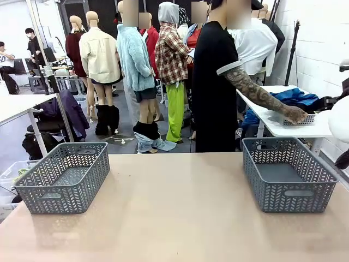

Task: Sort the tops and bottoms.
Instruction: Lift clothes from the center of the table with your left hand.

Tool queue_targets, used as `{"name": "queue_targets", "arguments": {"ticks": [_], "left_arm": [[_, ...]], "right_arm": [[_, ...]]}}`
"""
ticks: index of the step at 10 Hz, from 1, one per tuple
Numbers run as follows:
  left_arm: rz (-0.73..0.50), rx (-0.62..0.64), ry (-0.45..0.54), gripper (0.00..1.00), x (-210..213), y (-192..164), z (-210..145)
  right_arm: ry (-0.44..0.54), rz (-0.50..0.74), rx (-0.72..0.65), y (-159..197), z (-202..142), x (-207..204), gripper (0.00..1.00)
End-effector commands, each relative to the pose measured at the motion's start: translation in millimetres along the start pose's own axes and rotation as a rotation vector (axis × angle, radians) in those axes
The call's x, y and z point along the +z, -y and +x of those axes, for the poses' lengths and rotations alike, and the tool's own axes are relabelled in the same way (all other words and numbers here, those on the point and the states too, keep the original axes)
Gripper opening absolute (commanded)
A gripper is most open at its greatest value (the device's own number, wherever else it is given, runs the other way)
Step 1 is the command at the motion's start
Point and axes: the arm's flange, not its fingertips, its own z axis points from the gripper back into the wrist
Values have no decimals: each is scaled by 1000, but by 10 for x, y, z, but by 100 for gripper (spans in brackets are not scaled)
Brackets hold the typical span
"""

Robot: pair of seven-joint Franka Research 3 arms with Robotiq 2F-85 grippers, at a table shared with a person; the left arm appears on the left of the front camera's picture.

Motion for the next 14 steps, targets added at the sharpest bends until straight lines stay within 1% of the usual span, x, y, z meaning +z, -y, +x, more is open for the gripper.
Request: {"name": "queue_targets", "arguments": {"ticks": [1,2,14], "left_arm": [[4,-25,3,100,18,20,16],[4,-25,3,100,18,20,16],[4,-25,3,100,18,20,16]], "right_arm": [[43,59,24,-246,-1309,486,100],[0,0,0,0,0,0,100],[0,0,0,0,0,0,100]]}}
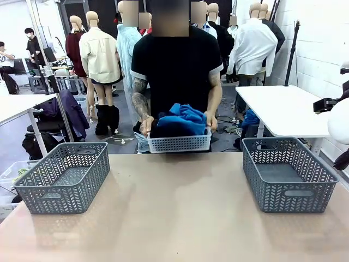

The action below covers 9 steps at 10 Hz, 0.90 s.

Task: Sort the tops and bottoms.
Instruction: Lift clothes from the center of the table with your left hand.

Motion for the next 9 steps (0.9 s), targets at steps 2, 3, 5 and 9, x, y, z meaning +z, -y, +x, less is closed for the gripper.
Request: {"name": "queue_targets", "arguments": {"ticks": [2,3,5,9], "left_arm": [[-1,-15,3,100,9,-31,-17],[-1,-15,3,100,9,-31,-17],[-1,-15,3,100,9,-31,-17],[-1,-15,3,100,9,-31,-17]], "right_arm": [[-8,0,3,-2,-2,4,100],[-8,0,3,-2,-2,4,100],[-8,0,3,-2,-2,4,100],[-8,0,3,-2,-2,4,100]]}}
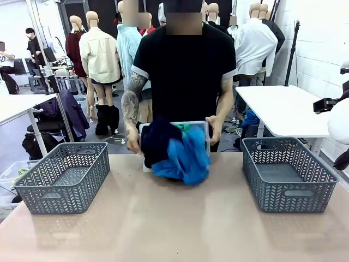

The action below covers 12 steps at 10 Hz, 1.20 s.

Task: Sort the tops and bottoms.
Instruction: Lift clothes from the center of the table with your left hand.

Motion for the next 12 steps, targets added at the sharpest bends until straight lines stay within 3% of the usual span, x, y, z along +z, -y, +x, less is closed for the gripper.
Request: {"name": "queue_targets", "arguments": {"ticks": [1,12], "left_arm": [[-1,-15,3,100,9,-31,-17],[-1,-15,3,100,9,-31,-17]], "right_arm": [[-8,0,3,-2,-2,4,100],[-8,0,3,-2,-2,4,100]]}}
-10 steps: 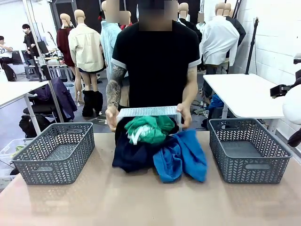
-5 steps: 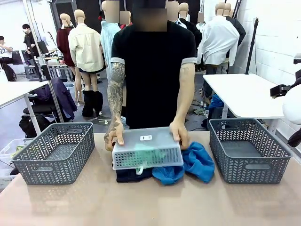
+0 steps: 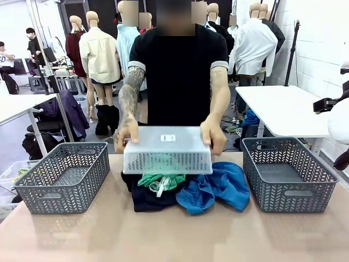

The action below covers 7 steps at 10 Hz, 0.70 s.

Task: Sort the tops and bottoms.
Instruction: Lift clothes from the center of the table with your left hand.

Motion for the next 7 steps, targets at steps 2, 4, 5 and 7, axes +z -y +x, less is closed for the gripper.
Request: {"name": "queue_targets", "arguments": {"ticks": [2,4,5,7], "left_arm": [[-1,-15,3,100,9,-31,-17],[-1,-15,3,100,9,-31,-17],[-1,-15,3,100,9,-31,-17],[-1,-15,3,100,9,-31,-17]], "right_arm": [[-8,0,3,-2,-2,4,100],[-8,0,3,-2,-2,4,100],[-8,0,3,-2,-2,4,100],[-8,0,3,-2,-2,4,100]]}}
